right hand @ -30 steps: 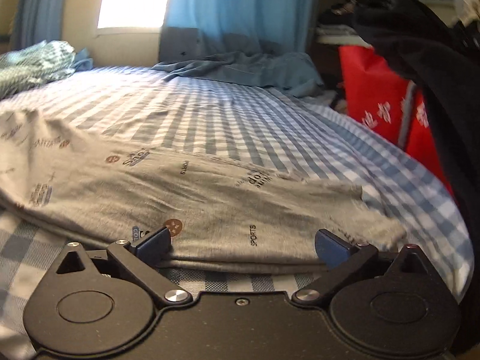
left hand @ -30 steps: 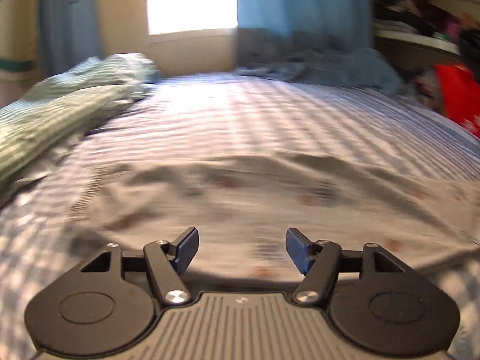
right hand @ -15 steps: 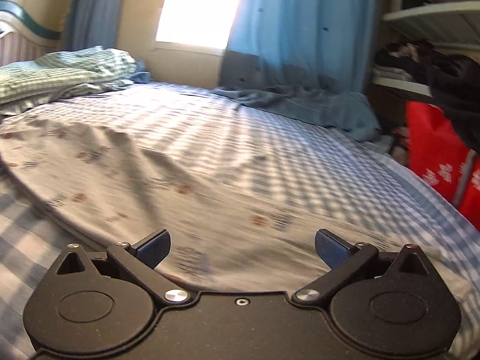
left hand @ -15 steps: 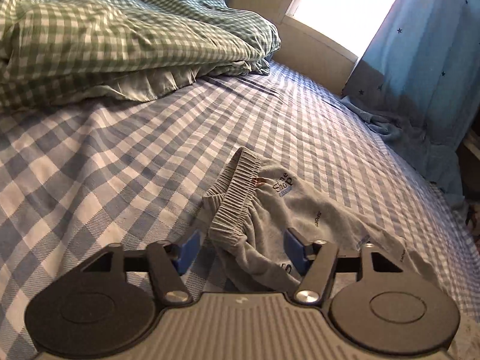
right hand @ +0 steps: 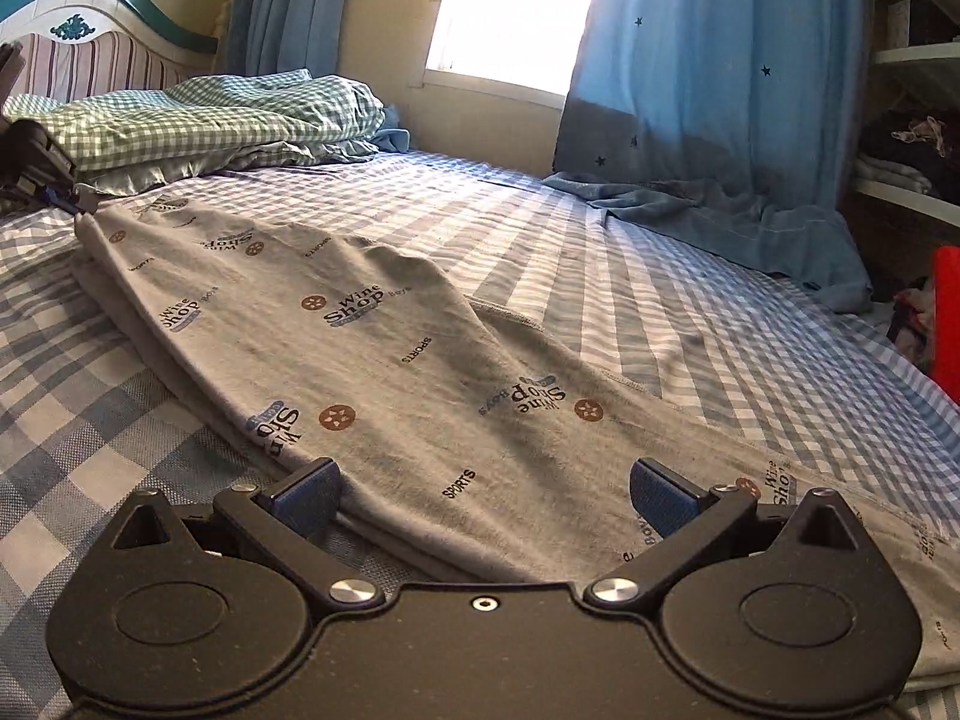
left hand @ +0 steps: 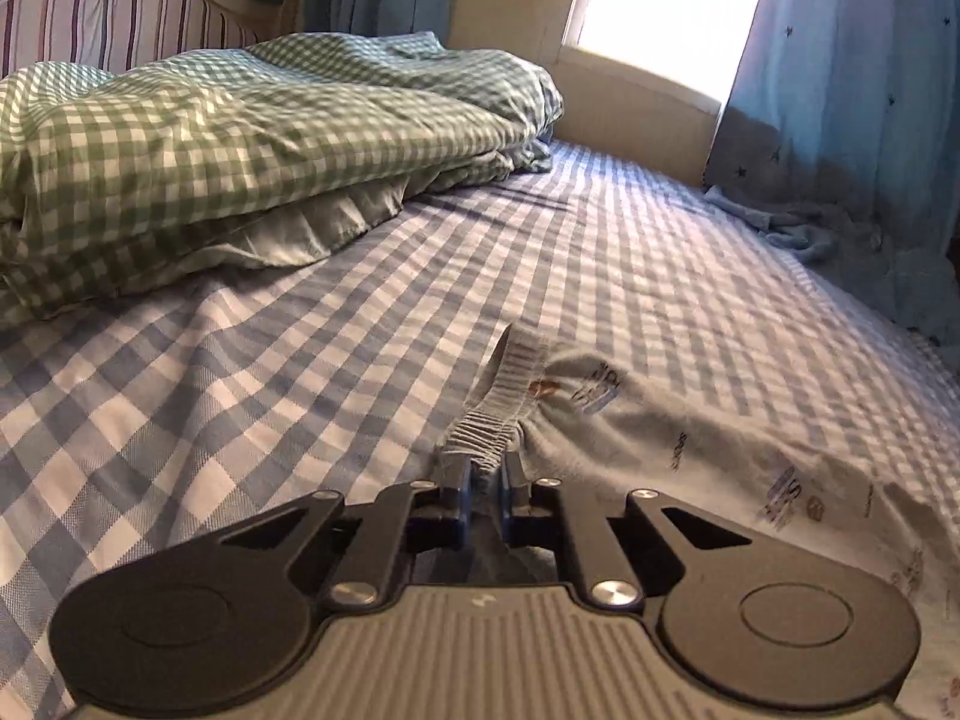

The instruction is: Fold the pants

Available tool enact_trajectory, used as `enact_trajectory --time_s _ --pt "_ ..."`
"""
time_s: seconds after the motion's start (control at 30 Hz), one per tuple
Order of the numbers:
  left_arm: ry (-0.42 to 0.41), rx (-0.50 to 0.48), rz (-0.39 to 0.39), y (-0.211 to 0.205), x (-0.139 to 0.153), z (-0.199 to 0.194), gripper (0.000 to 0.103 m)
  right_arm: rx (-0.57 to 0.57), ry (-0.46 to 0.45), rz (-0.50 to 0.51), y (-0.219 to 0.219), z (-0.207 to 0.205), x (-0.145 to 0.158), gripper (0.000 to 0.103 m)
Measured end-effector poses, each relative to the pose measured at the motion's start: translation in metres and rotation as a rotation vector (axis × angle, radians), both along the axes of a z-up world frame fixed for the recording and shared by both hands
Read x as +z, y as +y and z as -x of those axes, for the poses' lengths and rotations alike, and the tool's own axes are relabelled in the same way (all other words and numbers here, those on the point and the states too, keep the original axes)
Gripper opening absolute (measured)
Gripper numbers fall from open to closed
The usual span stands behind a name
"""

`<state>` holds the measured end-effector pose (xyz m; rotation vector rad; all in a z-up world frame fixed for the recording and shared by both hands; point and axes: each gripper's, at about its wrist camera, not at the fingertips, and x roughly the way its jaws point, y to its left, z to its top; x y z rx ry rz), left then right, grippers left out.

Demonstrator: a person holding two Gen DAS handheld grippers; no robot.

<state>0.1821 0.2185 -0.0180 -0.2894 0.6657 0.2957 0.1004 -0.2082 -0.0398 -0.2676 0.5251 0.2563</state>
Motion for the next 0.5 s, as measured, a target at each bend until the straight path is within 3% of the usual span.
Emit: enact_trajectory --time_s 0.1,0.17,0.23,0.27,0.37,0.5 --pt "0.021 -0.016 -0.041 -0.009 -0.01 0.004 0.014 -0.007 0.026 -0.026 -0.004 -0.004 0.0 0.102" --pt "0.016 -0.01 -0.056 -0.015 -0.008 0.01 0.033 -0.005 0.035 -0.044 -0.008 -0.004 0.0 0.102" --pt "-0.003 -0.006 -0.04 -0.022 -0.001 0.017 0.078 -0.006 0.028 -0.046 -0.01 -0.006 0.004 0.102" --pt "-0.025 0.0 -0.042 -0.028 0.003 0.021 0.084 -0.007 0.022 -0.045 -0.01 -0.008 0.006 0.102" --pt "-0.055 -0.05 -0.1 -0.058 0.014 0.024 0.088 -0.013 0.001 -0.064 -0.008 -0.023 0.015 0.102" --pt "-0.085 -0.199 -0.188 -0.114 0.019 0.014 0.096 0.004 0.035 -0.085 0.008 -0.052 0.019 0.102"
